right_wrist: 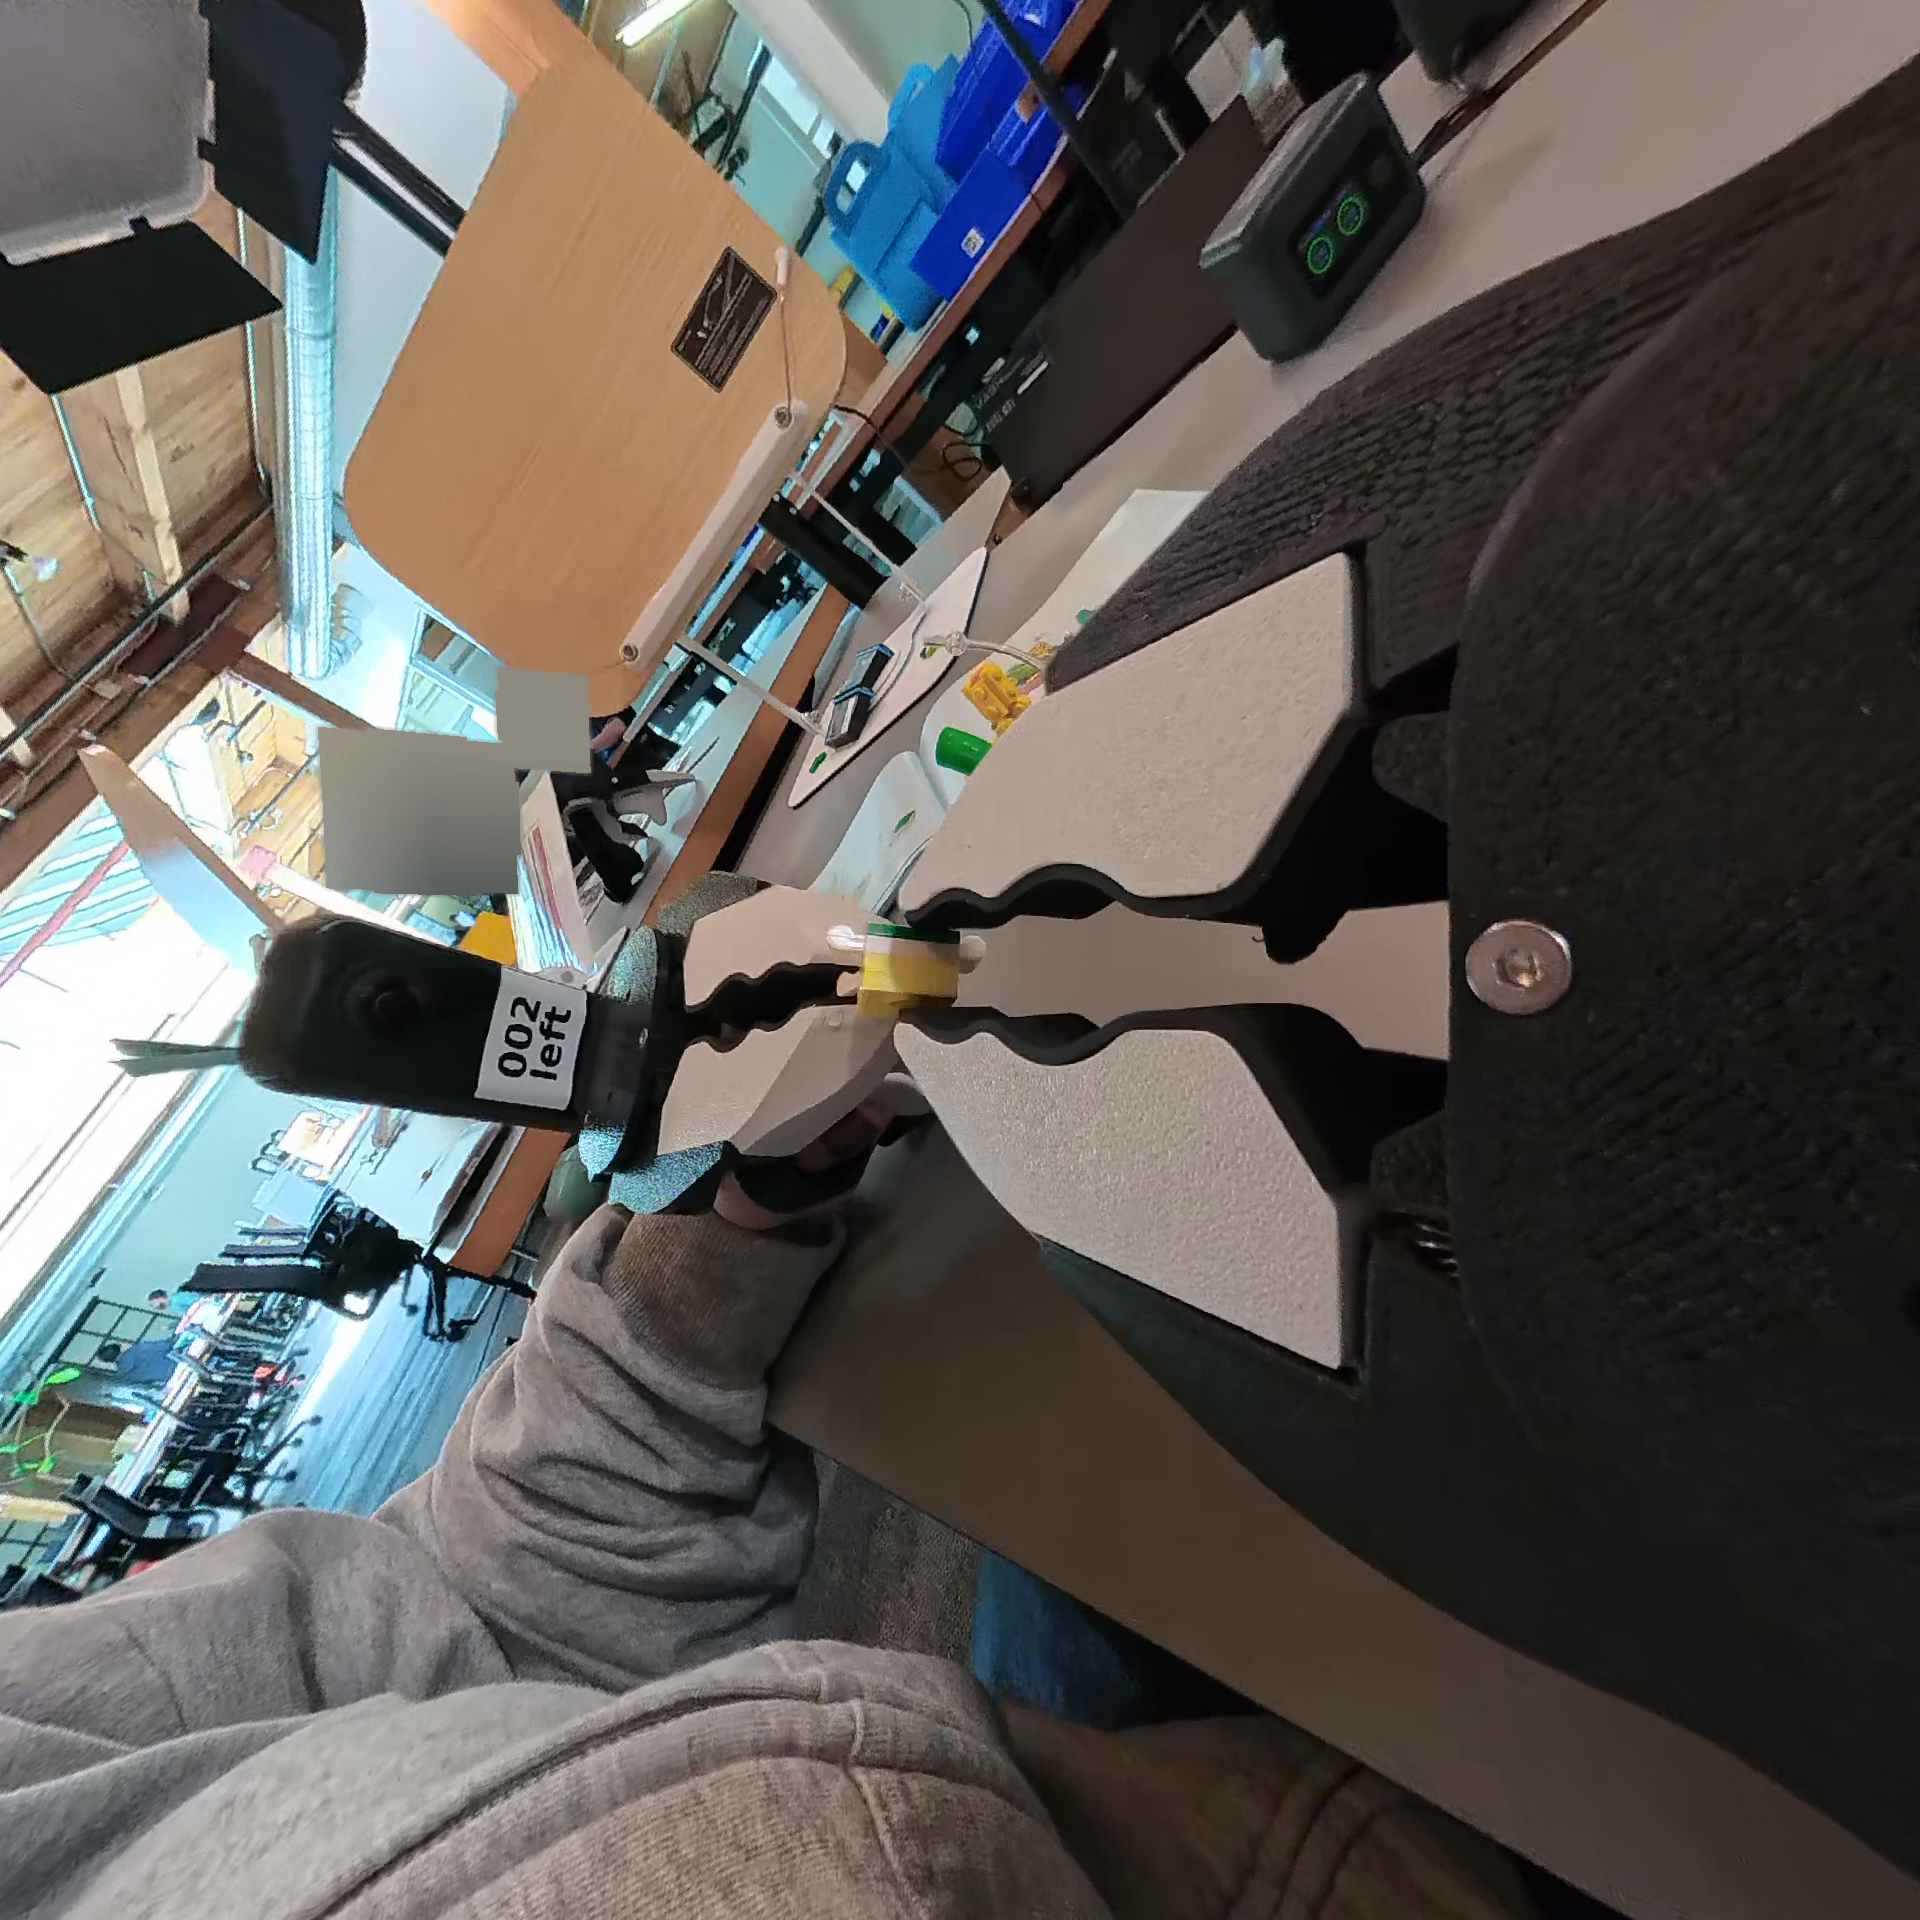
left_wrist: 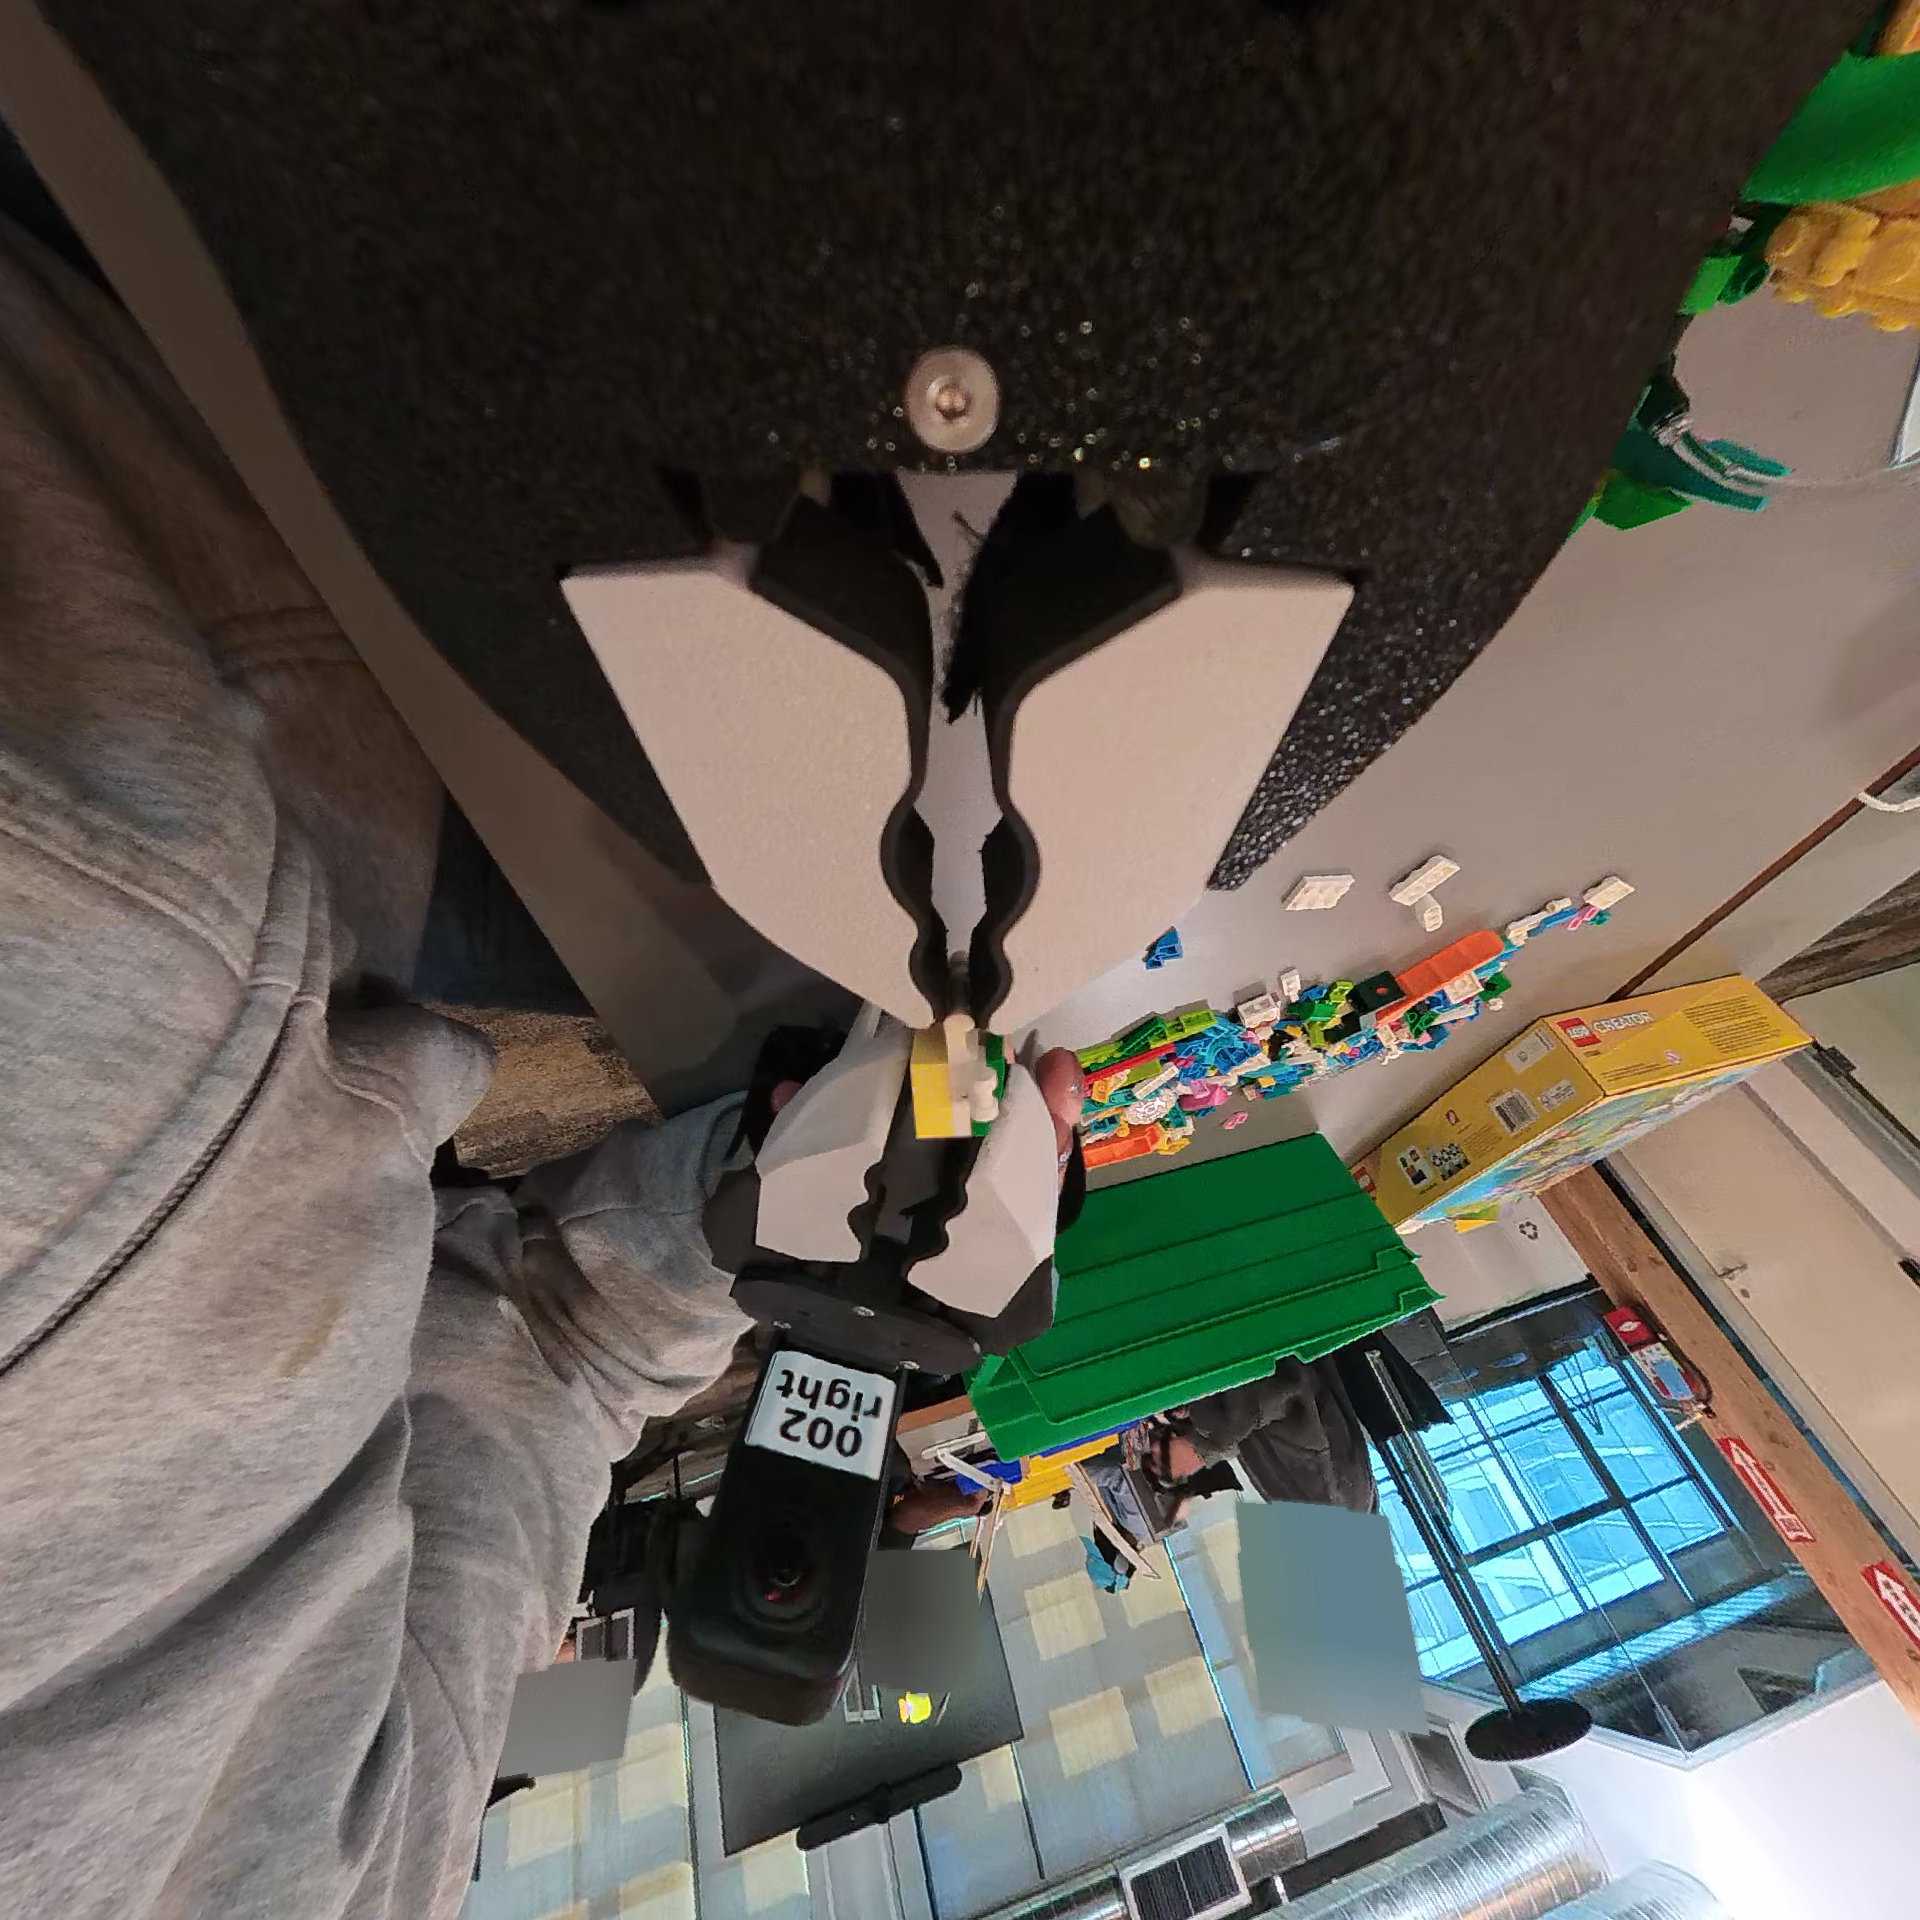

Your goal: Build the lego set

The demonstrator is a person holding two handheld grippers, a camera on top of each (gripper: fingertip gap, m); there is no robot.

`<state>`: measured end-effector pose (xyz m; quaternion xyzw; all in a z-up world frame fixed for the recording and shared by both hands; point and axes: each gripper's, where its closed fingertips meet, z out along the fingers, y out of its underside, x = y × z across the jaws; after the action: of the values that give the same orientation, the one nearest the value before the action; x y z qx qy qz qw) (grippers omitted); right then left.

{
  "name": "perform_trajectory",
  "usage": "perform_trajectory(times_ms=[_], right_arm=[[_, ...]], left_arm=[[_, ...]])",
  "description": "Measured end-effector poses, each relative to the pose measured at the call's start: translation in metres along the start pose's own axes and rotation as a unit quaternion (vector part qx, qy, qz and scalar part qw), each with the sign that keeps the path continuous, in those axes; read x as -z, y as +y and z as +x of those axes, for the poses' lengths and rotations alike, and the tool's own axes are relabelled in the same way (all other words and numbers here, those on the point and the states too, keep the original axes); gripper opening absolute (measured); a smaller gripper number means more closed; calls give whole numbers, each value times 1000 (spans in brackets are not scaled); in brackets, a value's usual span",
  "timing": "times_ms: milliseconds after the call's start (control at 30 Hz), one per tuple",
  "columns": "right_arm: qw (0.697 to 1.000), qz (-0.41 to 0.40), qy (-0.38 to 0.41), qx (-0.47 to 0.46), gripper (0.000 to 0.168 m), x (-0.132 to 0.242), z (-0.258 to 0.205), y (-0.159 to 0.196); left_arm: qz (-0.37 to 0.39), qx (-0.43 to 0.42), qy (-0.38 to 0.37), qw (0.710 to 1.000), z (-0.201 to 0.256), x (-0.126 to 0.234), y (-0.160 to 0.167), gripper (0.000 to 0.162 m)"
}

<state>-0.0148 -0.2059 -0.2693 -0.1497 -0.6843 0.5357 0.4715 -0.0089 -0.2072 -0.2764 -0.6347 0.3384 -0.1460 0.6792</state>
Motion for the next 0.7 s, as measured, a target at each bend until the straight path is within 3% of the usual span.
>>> perform_trajectory(times_ms=[200, 367, 533, 700], right_arm=[[999, -30, 5, 9, 12, -1, 1, 3], [1000, -2, -5, -30, 13, 0, 1, 2], [991, 29, 130, 18, 24, 13, 36, -3], [976, -6, 216, -1, 15, 24, 68, 12]], left_arm=[[-3, 2, -3, 1000, -2, 1, 1, 4], [-4, -15, -15, 1000, -2, -1, 1, 4], [-7, -61, -92, 994, -20, 7, 0, 4], [-14, -103, -173, 979, -40, 16, -2, 4]])
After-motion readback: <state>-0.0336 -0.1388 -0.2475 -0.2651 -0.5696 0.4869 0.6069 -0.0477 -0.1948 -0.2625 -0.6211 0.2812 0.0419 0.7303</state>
